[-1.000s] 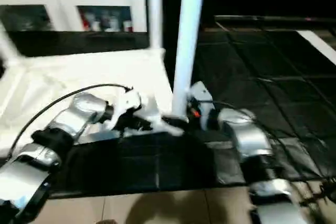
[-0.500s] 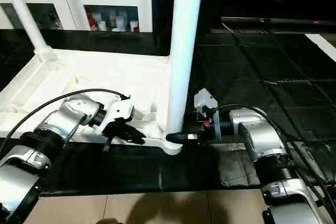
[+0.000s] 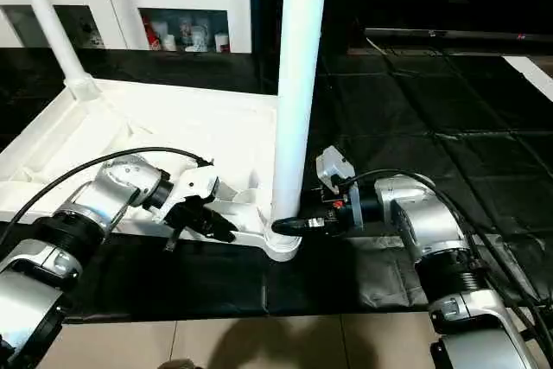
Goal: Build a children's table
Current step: Rotate leg to tighten
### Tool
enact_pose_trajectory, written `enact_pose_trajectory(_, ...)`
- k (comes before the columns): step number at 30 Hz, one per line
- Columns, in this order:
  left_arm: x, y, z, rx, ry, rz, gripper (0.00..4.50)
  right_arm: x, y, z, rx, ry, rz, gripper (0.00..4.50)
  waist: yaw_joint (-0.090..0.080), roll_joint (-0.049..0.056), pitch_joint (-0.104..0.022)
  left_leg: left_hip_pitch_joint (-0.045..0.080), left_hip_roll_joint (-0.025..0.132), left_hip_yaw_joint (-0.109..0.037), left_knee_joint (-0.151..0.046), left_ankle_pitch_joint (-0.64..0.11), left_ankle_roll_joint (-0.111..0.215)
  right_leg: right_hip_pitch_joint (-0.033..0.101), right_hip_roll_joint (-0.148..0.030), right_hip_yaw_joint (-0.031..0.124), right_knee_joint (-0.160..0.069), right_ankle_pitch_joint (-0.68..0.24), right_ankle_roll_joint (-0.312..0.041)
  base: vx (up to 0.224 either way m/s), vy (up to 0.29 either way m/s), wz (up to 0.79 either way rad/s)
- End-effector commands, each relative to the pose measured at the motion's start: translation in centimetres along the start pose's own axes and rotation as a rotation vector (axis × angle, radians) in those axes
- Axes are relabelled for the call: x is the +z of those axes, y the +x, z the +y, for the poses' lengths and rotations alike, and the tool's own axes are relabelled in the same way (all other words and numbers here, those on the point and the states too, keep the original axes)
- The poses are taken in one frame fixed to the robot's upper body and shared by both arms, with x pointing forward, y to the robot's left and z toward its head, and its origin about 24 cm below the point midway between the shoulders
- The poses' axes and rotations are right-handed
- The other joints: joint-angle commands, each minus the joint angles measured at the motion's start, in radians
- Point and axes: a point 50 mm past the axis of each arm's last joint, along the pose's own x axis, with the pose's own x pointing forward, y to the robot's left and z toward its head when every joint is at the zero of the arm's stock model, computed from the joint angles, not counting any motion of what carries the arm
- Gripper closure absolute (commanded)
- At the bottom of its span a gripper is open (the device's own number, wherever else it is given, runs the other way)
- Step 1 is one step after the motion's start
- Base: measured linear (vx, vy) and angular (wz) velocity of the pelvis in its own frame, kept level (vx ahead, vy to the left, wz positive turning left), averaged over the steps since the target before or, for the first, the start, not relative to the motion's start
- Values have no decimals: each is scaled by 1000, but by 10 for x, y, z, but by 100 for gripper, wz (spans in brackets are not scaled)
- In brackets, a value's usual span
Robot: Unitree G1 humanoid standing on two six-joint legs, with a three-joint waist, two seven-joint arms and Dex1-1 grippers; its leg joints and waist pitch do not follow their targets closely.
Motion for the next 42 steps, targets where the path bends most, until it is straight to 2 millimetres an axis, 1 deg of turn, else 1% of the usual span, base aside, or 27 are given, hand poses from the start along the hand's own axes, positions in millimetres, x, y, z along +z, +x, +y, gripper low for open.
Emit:
enact_pose_trajectory(1,11,1,2,-20,44,1,450,-1,4,4,46,18,-14,248,-5,-2,-75,0,28,-2,-61,-128,60,66,-73,55,-71,-219,-185,0,0,0)
enact_pose_trajectory(5,12,2,7,34,-15,-7,450,-2,10,5,8,50,-50,248,-5,-4,-74,1,28,-1,-61,-127,59,65,-72,55,-72,-219,-184,0,0,0)
enact_pose_trajectory(6,17,4,13,82,-53,-35,450,-5,15,0,-85,70,-42,248,-6,-3,-71,0,28,-2,-63,-131,54,65,-74,54,-74,-238,-182,0,0,0)
enact_pose_trajectory(7,19,5,14,97,-65,-44,450,-6,17,-2,-118,76,-36,248,-7,-2,-70,1,28,-2,-63,-136,48,63,-73,53,-76,-256,-176,0,0,0)
enact_pose_trajectory(10,32,13,26,213,-117,-104,450,-6,31,-14,-308,108,-38,249,-18,-4,-66,3,20,-5,-67,-171,14,63,-75,50,-92,-398,-125,0,0,0)
enact_pose_trajectory(11,32,13,26,213,-117,-104,450,-6,31,-14,-308,108,-38,250,-20,-5,-65,2,17,-5,-67,-173,15,64,-74,48,-96,-413,-117,0,0,0)
enact_pose_trajectory(12,39,17,31,259,-136,-127,450,-6,38,-21,-391,132,-34,251,-26,-6,-67,1,16,-6,-66,-168,14,64,-73,49,-95,-412,-111,0,0,0)
enact_pose_trajectory(13,46,21,36,303,-160,-153,450,-5,44,-26,-462,152,-34,251,-32,-5,-67,-1,15,-6,-67,-163,12,64,-73,49,-93,-403,-115,0,0,0)
enact_pose_trajectory(14,46,21,36,303,-160,-153,450,-5,44,-26,-462,152,-34,251,-42,-6,-68,-1,15,-7,-66,-163,10,65,-72,48,-93,-392,-118,0,0,0)
enact_pose_trajectory(15,51,25,39,340,-177,-174,450,-3,50,-30,-511,171,-37,251,-45,-1,-69,-2,13,-7,-64,-153,16,66,-72,49,-92,-371,-123,0,0,0)
enact_pose_trajectory(16,51,25,39,340,-177,-174,450,-3,50,-30,-511,171,-37,252,-51,-4,-72,-4,13,-6,-63,-140,22,68,-70,51,-88,-326,-137,0,0,0)
enact_pose_trajectory(17,58,29,44,385,-198,-194,450,0,58,-33,-559,180,-41,252,-54,-6,-73,-6,11,-5,-61,-129,27,69,-68,51,-85,-301,-143,0,0,0)
enact_pose_trajectory(18,67,35,49,451,-226,-215,450,5,69,-36,-625,185,-41,253,-57,-3,-73,-6,10,-4,-60,-118,32,68,-67,51,-85,-276,-154,0,0,0)
enact_pose_trajectory(19,70,36,50,475,-235,-219,450,7,72,-37,-649,183,-39,254,-58,-2,-75,-5,9,-5,-59,-112,31,68,-66,51,-81,-263,-158,0,0,0)
enact_pose_trajectory(20,72,38,51,482,-236,-220,450,9,76,-38,-659,179,-42,254,-56,-5,-75,-6,10,-4,-59,-93,37,70,-68,51,-79,-232,-168,0,0,0)
enact_pose_trajectory(23,76,43,51,479,-232,-226,450,13,82,-37,-646,132,-43,254,-56,-3,-76,-7,12,-4,-59,-84,55,72,-68,53,-75,-188,-182,0,0,0)
enact_pose_trajectory(25,76,43,50,477,-231,-226,450,13,83,-36,-638,125,-44,254,-56,-3,-77,-7,13,-4,-59,-79,66,73,-68,54,-71,-152,-194,0,0,0)
enact_pose_trajectory(26,76,43,50,476,-230,-225,450,13,83,-36,-634,125,-46,188,-56,-2,-77,-7,15,-4,-59,-77,71,74,-68,54,-70,-136,-201,0,0,0)
enact_pose_trajectory(27,74,42,49,468,-224,-219,450,12,84,-35,-621,132,-53,188,-57,-5,-75,-6,15,-3,-60,-83,74,74,-69,54,-71,-134,-205,0,0,0)
enact_pose_trajectory(28,72,41,49,466,-221,-216,450,12,83,-34,-619,134,-56,186,-56,-3,-75,-4,15,-3,-60,-93,75,74,-70,54,-72,-148,-207,0,0,0)
enact_pose_trajectory(31,67,39,47,448,-209,-199,450,12,81,-34,-622,129,-60,147,-57,-3,-73,-4,15,-3,-61,-108,70,74,-72,54,-76,-183,-199,0,0,0)
enact_pose_trajectory(32,65,38,46,444,-208,-195,450,11,80,-34,-624,128,-60,140,-56,0,-73,-3,16,-3,-62,-109,67,74,-72,55,-77,-188,-197,0,0,0)
enact_pose_trajectory(34,61,36,44,423,-179,-182,450,10,76,-33,-607,98,-60,136,-56,-2,-74,-4,17,-3,-62,-105,70,74,-72,56,-75,-171,-199,0,0,0)
enact_pose_trajectory(38,50,30,40,383,-153,-153,450,6,61,-32,-579,37,-58,90,-55,0,-75,-3,21,-3,-62,-102,77,74,-72,57,-68,-117,-224,0,0,0)
enact_pose_trajectory(40,47,27,37,359,-134,-148,450,5,55,-31,-562,29,-68,71,-54,-1,-74,-2,20,-2,-61,-111,77,73,-73,57,-70,-128,-225,0,0,0)
enact_pose_trajectory(41,47,27,37,359,-134,-148,450,5,55,-31,-562,29,-68,71,-52,-4,-73,-3,20,-2,-62,-120,80,76,-74,56,-72,-149,-221,0,0,0)
enact_pose_trajectory(42,43,24,35,334,-121,-141,450,5,47,-30,-535,21,-80,71,-52,-2,-73,-4,21,-2,-62,-117,79,75,-74,57,-72,-154,-218,0,0,0)
